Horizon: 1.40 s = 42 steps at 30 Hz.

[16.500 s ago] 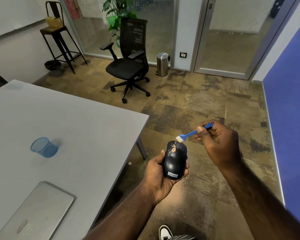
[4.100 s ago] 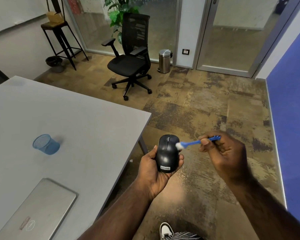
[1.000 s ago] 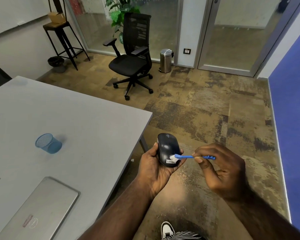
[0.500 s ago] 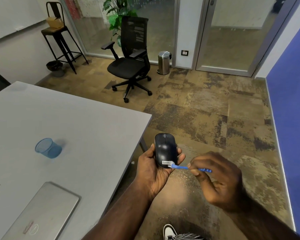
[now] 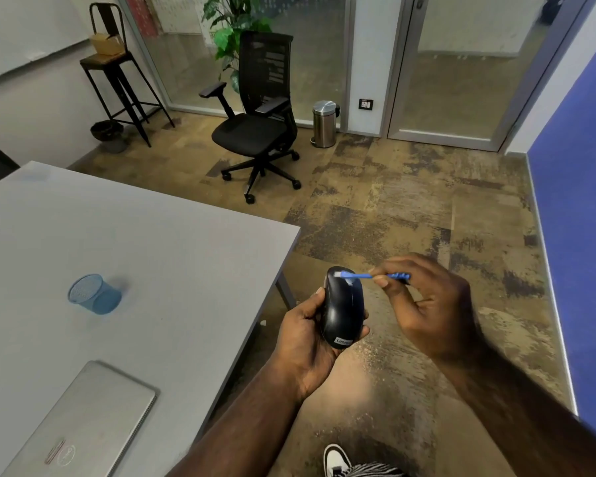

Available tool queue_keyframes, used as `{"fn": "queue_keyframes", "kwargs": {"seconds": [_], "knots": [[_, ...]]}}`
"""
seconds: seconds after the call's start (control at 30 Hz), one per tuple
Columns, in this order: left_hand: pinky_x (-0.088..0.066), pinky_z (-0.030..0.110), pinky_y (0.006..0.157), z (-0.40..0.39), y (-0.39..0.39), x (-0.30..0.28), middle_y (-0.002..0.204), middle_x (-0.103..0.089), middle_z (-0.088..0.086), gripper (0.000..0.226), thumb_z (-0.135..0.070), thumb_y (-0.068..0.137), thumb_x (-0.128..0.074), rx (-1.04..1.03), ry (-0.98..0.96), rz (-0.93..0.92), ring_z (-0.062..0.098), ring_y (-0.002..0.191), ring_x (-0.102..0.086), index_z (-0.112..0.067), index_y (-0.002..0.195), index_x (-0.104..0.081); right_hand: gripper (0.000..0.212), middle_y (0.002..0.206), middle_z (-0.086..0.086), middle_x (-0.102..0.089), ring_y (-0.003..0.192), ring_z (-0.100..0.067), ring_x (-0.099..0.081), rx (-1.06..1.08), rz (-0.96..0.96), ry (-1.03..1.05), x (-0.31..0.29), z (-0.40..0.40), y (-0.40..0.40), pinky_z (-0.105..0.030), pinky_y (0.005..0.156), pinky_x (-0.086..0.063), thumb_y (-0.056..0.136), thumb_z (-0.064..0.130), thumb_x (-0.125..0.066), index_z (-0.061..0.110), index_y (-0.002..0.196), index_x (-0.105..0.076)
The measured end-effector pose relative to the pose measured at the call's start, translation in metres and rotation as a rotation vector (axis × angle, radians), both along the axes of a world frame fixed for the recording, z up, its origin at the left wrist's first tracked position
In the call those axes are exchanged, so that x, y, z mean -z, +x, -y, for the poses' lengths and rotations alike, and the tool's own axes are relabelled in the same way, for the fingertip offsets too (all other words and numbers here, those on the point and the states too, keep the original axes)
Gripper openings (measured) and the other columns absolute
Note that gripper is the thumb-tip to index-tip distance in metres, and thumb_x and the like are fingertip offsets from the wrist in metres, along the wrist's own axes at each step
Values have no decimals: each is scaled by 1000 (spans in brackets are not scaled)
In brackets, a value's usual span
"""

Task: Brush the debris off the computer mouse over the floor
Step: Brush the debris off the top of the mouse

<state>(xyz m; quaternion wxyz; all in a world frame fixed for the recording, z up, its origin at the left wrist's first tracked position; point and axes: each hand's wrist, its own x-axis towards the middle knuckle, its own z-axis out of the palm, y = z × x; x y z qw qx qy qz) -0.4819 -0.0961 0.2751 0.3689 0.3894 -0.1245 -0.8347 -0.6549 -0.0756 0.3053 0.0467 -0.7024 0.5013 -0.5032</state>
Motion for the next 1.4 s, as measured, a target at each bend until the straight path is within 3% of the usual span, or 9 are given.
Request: {"fn": "queue_keyframes", "kwargs": {"seconds": [0.23, 0.4, 0.6, 0.77, 0.87, 0.97, 1.13, 1.3, 1.4], "knots": [[-56, 43, 78, -2, 0, 1, 116, -64, 22, 41, -32, 98, -46, 51, -97, 76, 35, 94, -67, -9, 129, -60, 10, 91, -1, -73, 84, -13, -66, -15, -45, 12, -8, 12, 1, -33, 73, -54, 88, 8, -67, 7, 93, -75], [-53, 45, 82, -5, 0, 4, 115, -66, 22, 37, -23, 92, -51, 44, -114, 67, 36, 97, -65, -11, 125, -63, 14, 84, -1, -72, 78, -19, -67, -237, -46, 52, -12, 7, -2, -38, 66, -53, 87, 14, -64, 6, 86, -74], [-56, 43, 79, -3, 1, 0, 113, -66, 21, 39, -31, 97, -48, 62, -105, 53, 35, 95, -67, -11, 127, -62, 9, 88, 6, -69, 80, -12, -65, -57, -32, 37, -14, 16, -3, -36, 68, -54, 88, 9, -66, 7, 92, -74], [-56, 43, 77, -2, 1, 1, 113, -68, 21, 40, -29, 95, -49, 53, -102, 49, 36, 96, -65, -10, 127, -61, 13, 81, -1, -70, 75, -17, -66, -291, -19, 82, -16, 10, -6, -38, 64, -53, 85, 15, -64, 5, 85, -74], [-57, 43, 76, -2, 1, 1, 115, -66, 23, 46, -33, 90, -52, 40, -66, 24, 36, 95, -66, -8, 127, -61, 11, 80, -1, -69, 73, -15, -65, -199, -13, 68, -13, 13, -8, -35, 62, -53, 86, 12, -65, 5, 86, -73], [-57, 44, 76, -1, 2, 0, 117, -65, 25, 45, -32, 93, -48, 38, -41, -4, 37, 95, -67, -4, 127, -60, 9, 84, 3, -68, 76, -10, -64, -16, 3, 40, -12, 17, -11, -22, 67, -52, 88, 7, -65, 6, 90, -74], [-59, 42, 71, 1, 3, 1, 110, -67, 26, 45, -33, 98, -42, 28, -31, -2, 37, 92, -67, -1, 121, -64, 10, 82, 3, -68, 80, -5, -64, -198, 49, 77, -11, 10, -12, -20, 69, -51, 87, 11, -64, 5, 86, -73], [-59, 43, 72, -1, 4, 1, 111, -66, 26, 47, -33, 96, -45, 17, -16, -37, 37, 90, -67, 1, 122, -64, 10, 83, 3, -69, 76, -8, -65, 8, 67, 57, -8, 17, -16, -25, 66, -53, 88, 11, -65, 8, 89, -74], [-58, 43, 73, 1, 4, 0, 112, -66, 27, 47, -33, 94, -46, 14, -24, -51, 38, 92, -66, 1, 119, -67, 13, 81, 2, -69, 75, -10, -65, -122, 85, 69, -8, 11, -14, -25, 65, -52, 88, 15, -63, 7, 87, -73]]}}
